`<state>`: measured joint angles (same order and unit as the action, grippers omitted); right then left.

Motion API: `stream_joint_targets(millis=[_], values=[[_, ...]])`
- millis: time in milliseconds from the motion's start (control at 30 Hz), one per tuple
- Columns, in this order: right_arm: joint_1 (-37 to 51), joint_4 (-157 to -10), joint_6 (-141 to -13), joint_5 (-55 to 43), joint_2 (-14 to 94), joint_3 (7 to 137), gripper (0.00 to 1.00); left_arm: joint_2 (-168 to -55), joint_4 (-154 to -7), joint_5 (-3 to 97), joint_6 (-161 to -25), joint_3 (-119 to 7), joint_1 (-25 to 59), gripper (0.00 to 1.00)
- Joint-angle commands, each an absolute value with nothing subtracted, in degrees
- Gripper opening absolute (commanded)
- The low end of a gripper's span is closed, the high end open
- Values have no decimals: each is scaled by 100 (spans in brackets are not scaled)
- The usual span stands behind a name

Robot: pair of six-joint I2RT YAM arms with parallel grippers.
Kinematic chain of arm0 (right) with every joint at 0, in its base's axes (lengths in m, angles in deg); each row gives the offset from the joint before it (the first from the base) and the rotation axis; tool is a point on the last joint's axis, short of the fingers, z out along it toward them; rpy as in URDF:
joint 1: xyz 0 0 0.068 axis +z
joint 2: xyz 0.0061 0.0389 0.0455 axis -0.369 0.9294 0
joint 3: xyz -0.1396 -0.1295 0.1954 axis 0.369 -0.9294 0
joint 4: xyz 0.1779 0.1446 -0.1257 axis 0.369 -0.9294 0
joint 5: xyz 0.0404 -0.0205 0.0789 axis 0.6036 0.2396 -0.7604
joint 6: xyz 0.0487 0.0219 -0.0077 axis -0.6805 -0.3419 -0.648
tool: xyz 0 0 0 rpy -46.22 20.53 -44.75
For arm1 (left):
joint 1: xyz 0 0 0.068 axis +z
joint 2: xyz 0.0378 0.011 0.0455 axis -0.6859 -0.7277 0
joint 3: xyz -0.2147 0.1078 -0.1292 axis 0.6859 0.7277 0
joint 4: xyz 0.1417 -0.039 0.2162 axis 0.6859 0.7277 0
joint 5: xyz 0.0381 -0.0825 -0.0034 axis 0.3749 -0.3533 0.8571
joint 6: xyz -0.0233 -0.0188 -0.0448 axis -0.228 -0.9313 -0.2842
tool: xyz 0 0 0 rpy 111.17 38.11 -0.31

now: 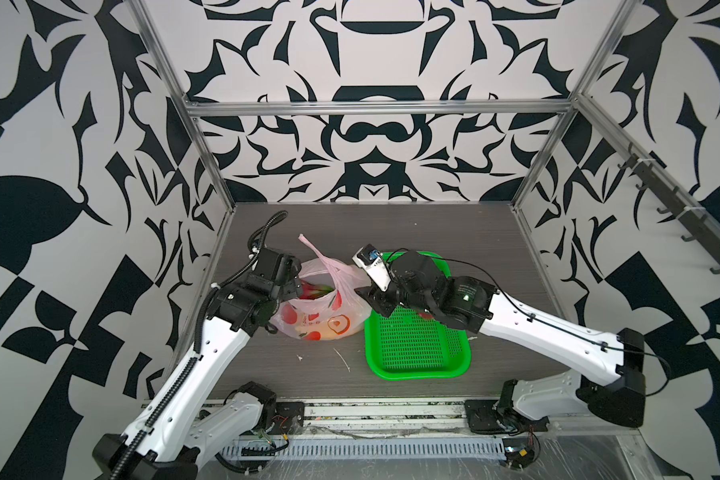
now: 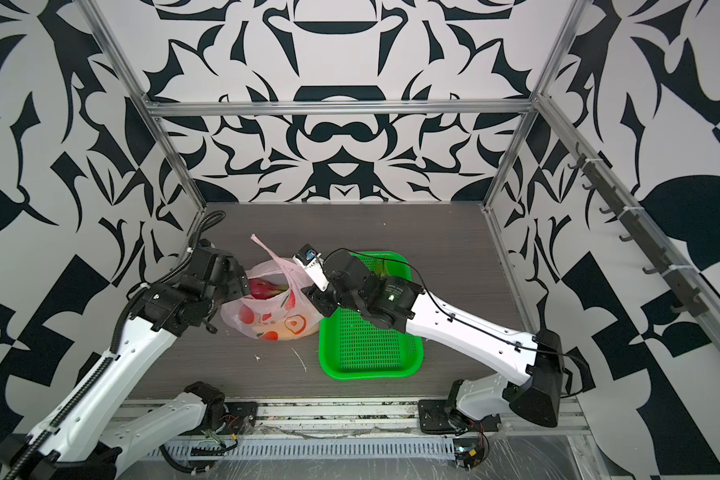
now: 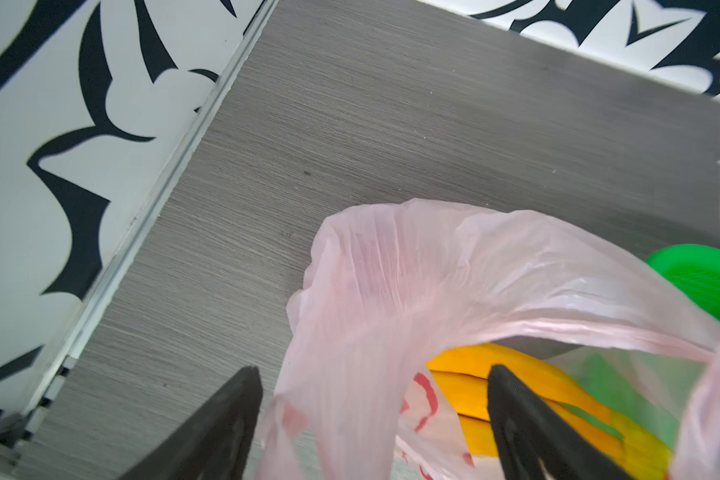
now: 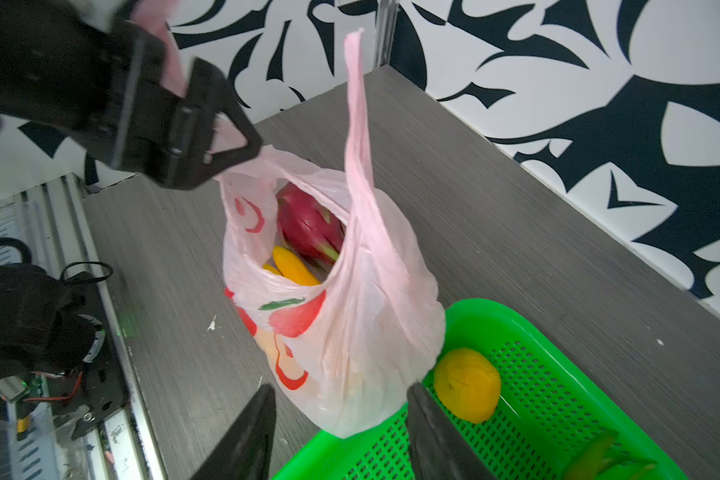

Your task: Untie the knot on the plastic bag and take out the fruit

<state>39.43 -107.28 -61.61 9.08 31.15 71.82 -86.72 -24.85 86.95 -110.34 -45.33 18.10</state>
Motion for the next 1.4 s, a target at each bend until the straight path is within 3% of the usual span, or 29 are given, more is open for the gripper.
stream_joint_targets(millis=[0,267,567,900,1367], values=[[4118,-10754,-6030,874,3288,7539,52,-8687,-2789,8906,-10782,-4383,1957,83],[4417,-10440,-6110,738,3897,7835,48,-8478,-3529,8389,-10630,-3935,2568,45],[4528,-10288,-6377,919,4911,8688,46,-8181,-4265,7791,-10882,-3264,2749,19],[4518,-11208,-6355,1195,6653,10447,43,-7554,-4645,7629,-11198,-2581,2783,13],[4670,-11237,-6919,279,6535,9902,31,-6987,-4370,7842,-11352,-2011,3068,12]])
